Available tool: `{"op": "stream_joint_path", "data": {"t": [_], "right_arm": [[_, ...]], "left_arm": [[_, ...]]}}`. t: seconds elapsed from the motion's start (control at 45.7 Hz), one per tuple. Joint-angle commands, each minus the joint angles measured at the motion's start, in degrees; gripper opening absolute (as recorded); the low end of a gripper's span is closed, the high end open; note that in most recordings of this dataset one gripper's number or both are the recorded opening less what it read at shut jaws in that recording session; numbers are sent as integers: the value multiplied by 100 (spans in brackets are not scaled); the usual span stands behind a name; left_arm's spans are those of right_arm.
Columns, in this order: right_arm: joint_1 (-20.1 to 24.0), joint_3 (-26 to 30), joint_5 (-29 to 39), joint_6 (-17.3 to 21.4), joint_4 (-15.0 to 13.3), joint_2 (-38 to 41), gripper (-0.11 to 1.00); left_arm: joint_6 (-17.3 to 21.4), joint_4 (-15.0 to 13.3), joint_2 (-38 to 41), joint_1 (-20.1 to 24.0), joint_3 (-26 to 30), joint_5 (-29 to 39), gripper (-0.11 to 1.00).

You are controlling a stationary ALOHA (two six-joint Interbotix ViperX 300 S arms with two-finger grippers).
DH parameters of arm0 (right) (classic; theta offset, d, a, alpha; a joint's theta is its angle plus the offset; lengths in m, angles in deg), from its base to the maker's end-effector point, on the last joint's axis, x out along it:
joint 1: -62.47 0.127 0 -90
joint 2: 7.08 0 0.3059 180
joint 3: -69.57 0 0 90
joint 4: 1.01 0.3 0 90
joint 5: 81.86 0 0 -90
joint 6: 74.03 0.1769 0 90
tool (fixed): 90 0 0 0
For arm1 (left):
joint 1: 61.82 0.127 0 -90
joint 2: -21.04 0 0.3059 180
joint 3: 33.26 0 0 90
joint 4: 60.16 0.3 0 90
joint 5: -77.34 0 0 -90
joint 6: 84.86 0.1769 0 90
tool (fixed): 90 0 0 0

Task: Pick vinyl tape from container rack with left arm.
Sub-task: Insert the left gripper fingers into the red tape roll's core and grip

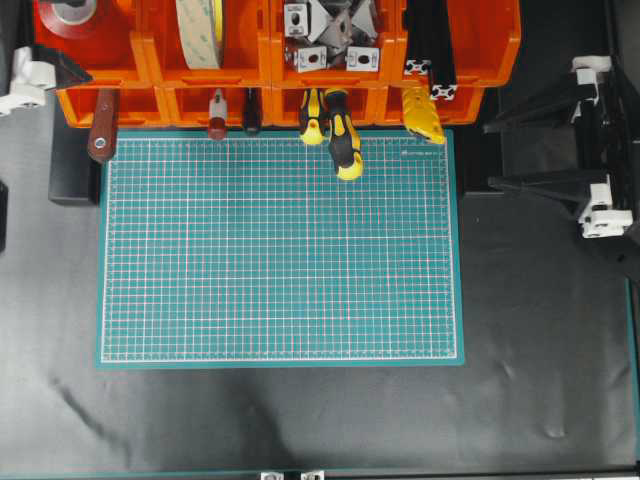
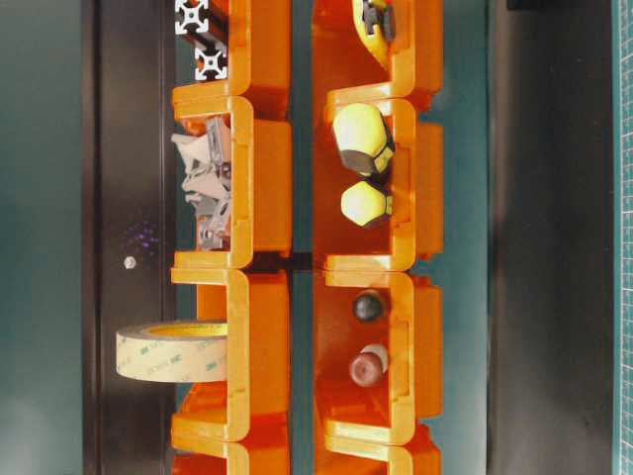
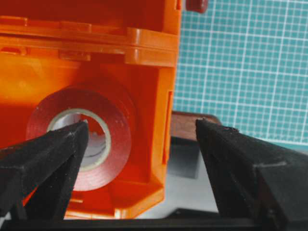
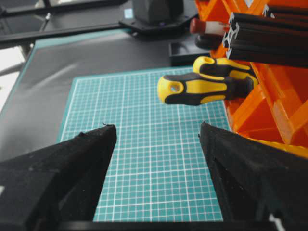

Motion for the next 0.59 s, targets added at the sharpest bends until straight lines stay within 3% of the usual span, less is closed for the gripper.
{"op": "stream_joint_path", "data": {"t": [0.0,0.569], "right_arm": [[-9,149,0,-9,-9,9,70],[-9,149,9,-18,-26,-26,70]], "left_arm": [[9,9,18,97,26,-18,86],[53,9,70,211,-193,-18,83]]}}
